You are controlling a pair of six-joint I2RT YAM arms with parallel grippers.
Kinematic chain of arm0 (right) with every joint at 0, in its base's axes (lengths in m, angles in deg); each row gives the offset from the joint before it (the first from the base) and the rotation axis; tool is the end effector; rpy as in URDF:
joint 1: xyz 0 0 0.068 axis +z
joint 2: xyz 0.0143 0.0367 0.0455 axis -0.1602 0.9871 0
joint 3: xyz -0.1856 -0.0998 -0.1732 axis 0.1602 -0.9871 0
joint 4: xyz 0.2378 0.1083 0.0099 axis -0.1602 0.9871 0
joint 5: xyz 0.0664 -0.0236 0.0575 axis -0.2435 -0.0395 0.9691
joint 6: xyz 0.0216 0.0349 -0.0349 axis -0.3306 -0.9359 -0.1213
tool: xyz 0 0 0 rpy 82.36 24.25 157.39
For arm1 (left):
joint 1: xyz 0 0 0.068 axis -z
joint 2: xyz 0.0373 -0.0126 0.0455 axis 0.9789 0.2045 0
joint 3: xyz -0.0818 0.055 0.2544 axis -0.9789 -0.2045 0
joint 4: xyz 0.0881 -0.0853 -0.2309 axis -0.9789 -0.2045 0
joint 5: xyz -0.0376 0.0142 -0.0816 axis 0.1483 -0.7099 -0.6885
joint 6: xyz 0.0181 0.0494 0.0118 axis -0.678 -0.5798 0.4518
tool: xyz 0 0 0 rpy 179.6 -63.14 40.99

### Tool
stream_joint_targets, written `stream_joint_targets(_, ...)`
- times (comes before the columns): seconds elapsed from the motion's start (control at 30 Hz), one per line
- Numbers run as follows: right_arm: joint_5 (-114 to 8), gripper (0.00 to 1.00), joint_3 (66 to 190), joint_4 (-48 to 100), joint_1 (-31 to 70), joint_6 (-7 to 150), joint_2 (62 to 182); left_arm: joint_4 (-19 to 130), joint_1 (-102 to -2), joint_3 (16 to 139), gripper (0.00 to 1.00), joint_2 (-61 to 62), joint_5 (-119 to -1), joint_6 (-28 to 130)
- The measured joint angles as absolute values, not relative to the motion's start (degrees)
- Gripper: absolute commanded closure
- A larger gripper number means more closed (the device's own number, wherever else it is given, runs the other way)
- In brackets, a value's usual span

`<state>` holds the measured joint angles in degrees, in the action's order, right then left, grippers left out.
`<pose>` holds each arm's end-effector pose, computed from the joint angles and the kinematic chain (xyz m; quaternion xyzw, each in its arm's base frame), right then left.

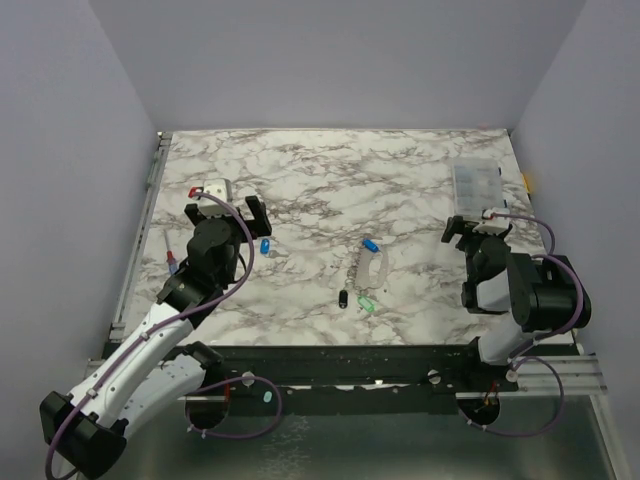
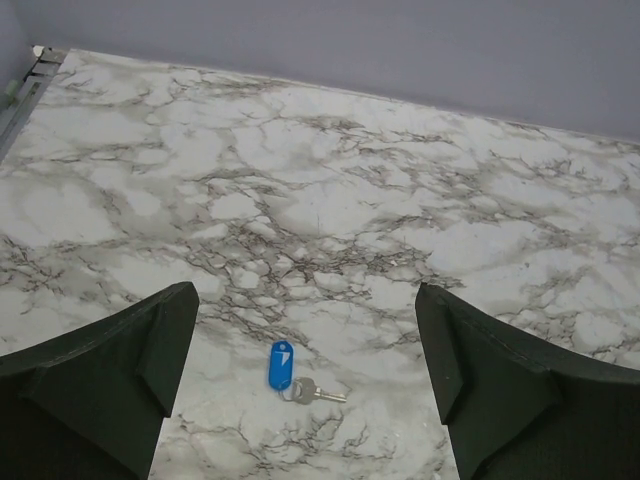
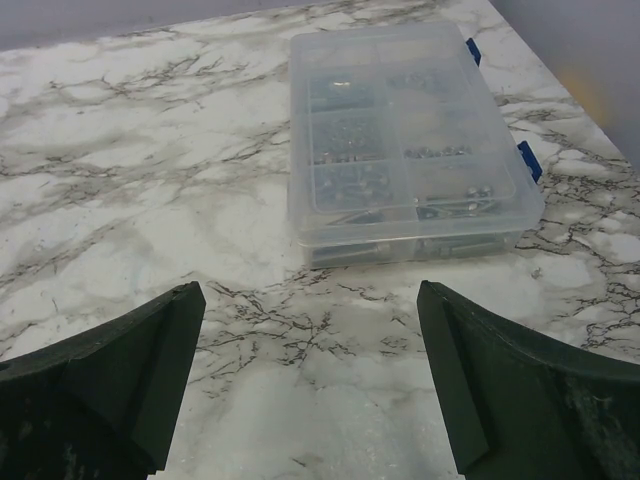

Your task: Put the keys on the keyring

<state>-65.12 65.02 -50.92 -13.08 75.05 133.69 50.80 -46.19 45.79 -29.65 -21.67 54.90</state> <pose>0.2418 -0.0191 0.1394 0.0708 0.7246 -0.0341 0.6846 0.1670 -0.0836 0.3266 -0.0647 0.7421 -0.0814 0.6622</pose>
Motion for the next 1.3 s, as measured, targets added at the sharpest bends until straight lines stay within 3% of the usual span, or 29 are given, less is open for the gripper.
stream_joint_targets(0.97, -67.6, 0.0, 65.3, -50.0, -13.0, 74.6, 132.7, 49.3, -46.2, 44.0, 0.01, -30.3, -21.1, 48.2)
stream_joint_targets(1.1, -71.8, 0.0, 70.8, -35.0, -12.1, 72.8, 124.0, 48.9, -46.2, 44.1, 0.01, -28.2, -20.1, 48.7)
stream_joint_targets(1.3, -72.8, 0.0, 82.9, -16.1, -11.8, 53.8, 113.0, 47.2, -46.4, 44.2, 0.01, -24.9, -20.2, 49.9)
